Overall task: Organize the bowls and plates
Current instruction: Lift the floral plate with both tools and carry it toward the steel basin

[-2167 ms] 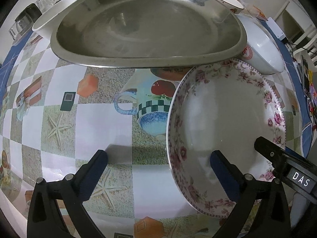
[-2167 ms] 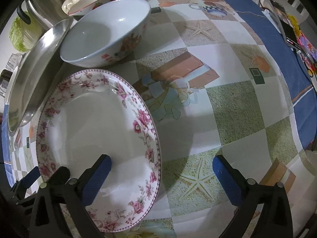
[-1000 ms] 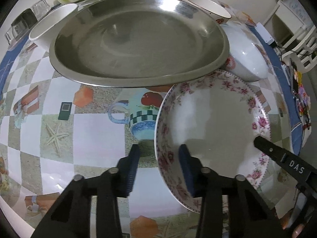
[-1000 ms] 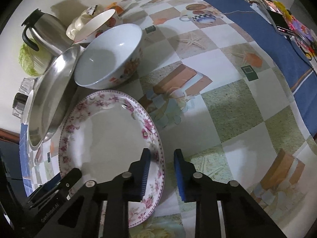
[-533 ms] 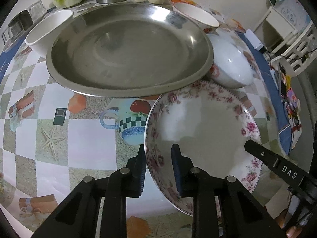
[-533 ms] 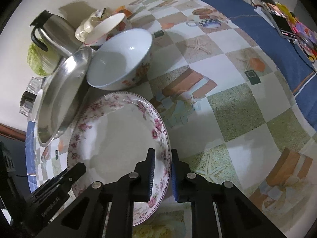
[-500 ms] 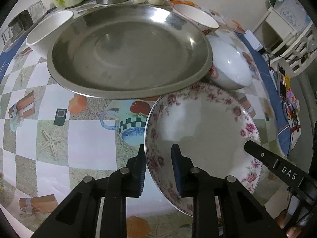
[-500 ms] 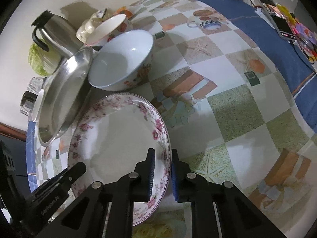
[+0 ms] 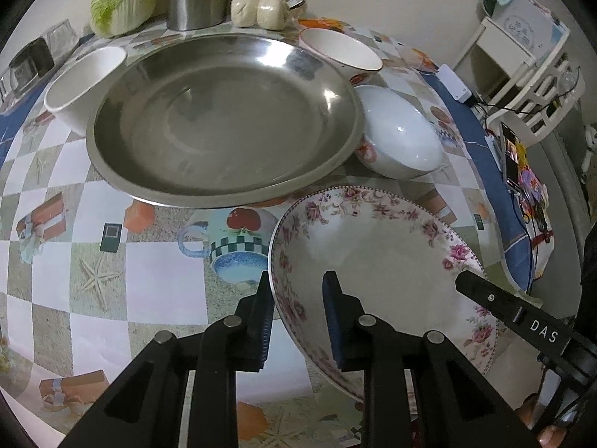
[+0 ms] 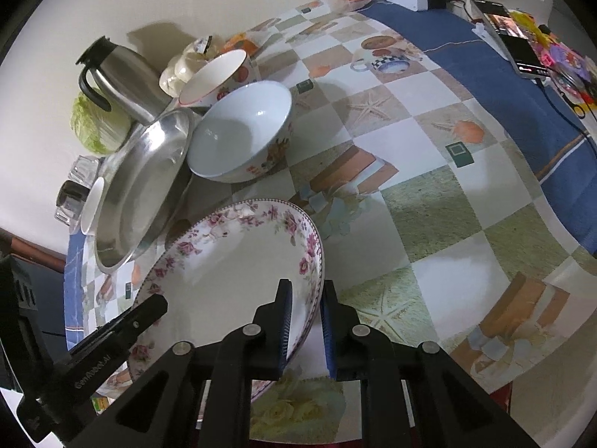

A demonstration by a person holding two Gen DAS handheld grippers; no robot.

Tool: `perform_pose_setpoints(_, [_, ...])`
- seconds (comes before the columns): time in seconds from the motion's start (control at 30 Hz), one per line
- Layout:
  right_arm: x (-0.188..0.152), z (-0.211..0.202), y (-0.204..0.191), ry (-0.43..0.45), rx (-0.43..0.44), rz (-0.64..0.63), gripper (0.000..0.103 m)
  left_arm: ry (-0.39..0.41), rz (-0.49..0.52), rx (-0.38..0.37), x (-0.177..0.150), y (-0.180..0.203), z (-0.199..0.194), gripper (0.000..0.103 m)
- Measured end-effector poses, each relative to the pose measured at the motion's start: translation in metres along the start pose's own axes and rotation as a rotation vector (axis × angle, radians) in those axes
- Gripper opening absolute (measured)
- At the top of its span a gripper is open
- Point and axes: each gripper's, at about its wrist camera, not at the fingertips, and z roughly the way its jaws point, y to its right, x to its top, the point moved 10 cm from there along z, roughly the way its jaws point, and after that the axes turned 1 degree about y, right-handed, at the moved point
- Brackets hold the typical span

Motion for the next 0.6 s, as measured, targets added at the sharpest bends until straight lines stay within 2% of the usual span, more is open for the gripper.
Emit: perform_pose_setpoints(0.6, [0.006,-0.032,0.006,0.099,0.039,0.026,0.018,0.074,0.077,-0.032,0.007,0.024,-0.017,0.026])
